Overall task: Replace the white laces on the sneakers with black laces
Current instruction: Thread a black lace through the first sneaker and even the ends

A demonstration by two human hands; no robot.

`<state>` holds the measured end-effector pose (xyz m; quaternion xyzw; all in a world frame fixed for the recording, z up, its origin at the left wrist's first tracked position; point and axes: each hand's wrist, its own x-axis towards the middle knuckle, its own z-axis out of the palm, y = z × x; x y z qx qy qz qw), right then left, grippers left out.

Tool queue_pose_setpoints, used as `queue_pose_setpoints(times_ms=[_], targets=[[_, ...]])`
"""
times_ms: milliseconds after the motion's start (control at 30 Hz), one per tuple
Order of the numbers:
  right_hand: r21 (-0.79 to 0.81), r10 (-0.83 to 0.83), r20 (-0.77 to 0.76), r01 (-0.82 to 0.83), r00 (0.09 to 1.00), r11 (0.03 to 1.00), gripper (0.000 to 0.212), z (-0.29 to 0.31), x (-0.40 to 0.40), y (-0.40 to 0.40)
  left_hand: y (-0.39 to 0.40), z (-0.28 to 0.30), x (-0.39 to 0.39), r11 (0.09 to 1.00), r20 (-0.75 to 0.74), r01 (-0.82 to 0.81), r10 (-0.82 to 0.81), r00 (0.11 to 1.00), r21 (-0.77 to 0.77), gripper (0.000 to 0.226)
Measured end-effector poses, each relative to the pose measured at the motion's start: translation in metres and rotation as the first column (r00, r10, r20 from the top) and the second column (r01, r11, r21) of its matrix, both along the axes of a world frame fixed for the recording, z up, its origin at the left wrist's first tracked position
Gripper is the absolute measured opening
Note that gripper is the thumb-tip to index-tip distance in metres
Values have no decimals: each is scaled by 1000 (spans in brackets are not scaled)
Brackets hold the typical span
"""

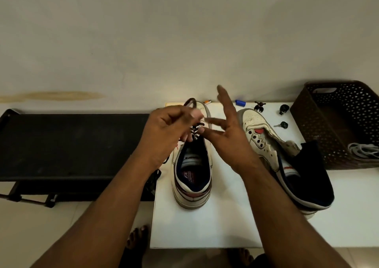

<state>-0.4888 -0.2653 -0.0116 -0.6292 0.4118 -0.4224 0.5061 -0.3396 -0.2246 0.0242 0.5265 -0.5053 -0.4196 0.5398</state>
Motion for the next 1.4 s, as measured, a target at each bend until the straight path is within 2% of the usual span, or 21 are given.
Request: queue_pose_setpoints(times_ms=[67, 133, 200, 233, 333, 367, 433, 467, 500, 567, 633, 667, 767, 867, 933, 1000, 1067, 1133, 1233, 1300, 1400], targets=[[-214, 13, -136, -42, 991, 976, 77, -2, 0, -1, 5, 2, 0, 995, 159, 96, -93, 983, -10, 25], [-346, -41, -290, -65, 956, 936, 49, -8, 0, -1, 6, 2, 9, 991, 176, 135, -137, 975, 27, 25], [-320, -79, -333, -35, 939, 947, 13, -9, 4, 1, 6, 1, 19, 994, 166, 104, -106, 980, 19, 23], [-275, -56, -317, -35, 947, 961, 7, -8, 4, 2, 4, -2, 24, 1000, 195, 25, -25, 981, 6, 21], [-64, 51, -101, -58, 994, 996, 15, -1, 0, 0, -4, -13, 38, 929, 192, -362, 343, 920, 74, 20], [-48, 25, -93, -30, 995, 998, 21, 2, -3, -1, -6, -17, 42, 877, 166, -461, 439, 883, 136, 21], [-129, -75, -172, 52, 982, 990, 28, 3, -6, -2, -11, -23, 48, 812, 142, -525, 505, 851, 256, 11], [-173, -125, -217, 88, 968, 981, 29, 3, -6, -2, -10, -21, 46, 824, 180, -495, 461, 869, 275, 12], [-199, -158, -242, 110, 957, 974, 27, 2, -5, -2, -9, -18, 43, 879, 211, -400, 352, 912, 262, 30], [-214, -170, -221, 123, 960, 969, 19, 2, -1, 0, -6, -13, 29, 978, 131, -64, 38, 991, 198, 59], [-197, -144, -151, 113, 978, 974, 11, 2, 2, 1, -4, -9, 13, 965, 154, 198, -225, 962, 174, 63], [-189, -138, -130, 112, 982, 976, 10, 2, 2, 1, -3, -10, 9, 960, 201, 214, -249, 947, 183, 55], [-167, -163, -110, 143, 981, 976, 10, 2, -4, -3, -8, -14, 14, 990, 255, -9, -27, 967, 140, 18], [-141, -196, -101, 181, 975, 973, 8, 1, -12, -8, -11, -14, 35, 941, 189, -322, 299, 935, 104, 21], [-133, -188, -112, 173, 976, 976, 8, 2, -11, -7, -10, -15, 46, 889, 236, -446, 414, 879, 103, 21], [-94, -164, -101, 154, 981, 984, 6, 4, -2, -3, -4, -11, 38, 935, 340, -344, 298, 892, 83, 39], [-18, -143, -17, 142, 990, 990, 4, 5, 8, 2, 0, -8, 17, 993, 251, -85, 62, 966, 83, 66], [76, -155, 119, 147, 981, 986, 8, 6, 13, 4, 4, -6, -5, 995, 164, 74, -84, 983, 65, 71], [159, -192, 274, 153, 942, 975, 18, 10, 10, 3, 2, -11, -14, 1000, 213, -23, 23, 977, 0, 48], [174, -183, 310, 134, 933, 976, 17, 12, 8, 3, 1, -12, -11, 997, 229, -70, 76, 971, -33, 29], [196, -141, 319, 81, 937, 977, 10, 13, 6, 2, 0, -13, -3, 990, 251, -129, 140, 958, -61, 18]])
